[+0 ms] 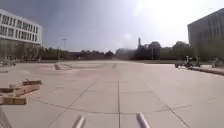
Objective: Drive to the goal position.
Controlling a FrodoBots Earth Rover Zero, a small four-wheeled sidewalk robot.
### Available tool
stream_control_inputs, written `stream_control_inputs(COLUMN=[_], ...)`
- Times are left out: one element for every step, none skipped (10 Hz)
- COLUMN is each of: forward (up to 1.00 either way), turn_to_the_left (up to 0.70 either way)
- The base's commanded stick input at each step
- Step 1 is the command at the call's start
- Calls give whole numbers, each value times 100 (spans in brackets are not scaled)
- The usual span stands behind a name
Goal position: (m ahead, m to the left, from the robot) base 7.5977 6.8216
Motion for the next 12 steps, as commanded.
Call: stream_control_inputs(forward=[100,100,100,100,100,100,100,100,100,100,100,100], turn_to_the_left=[0,0,0,0,0,15,33,40,40,40,40,40])
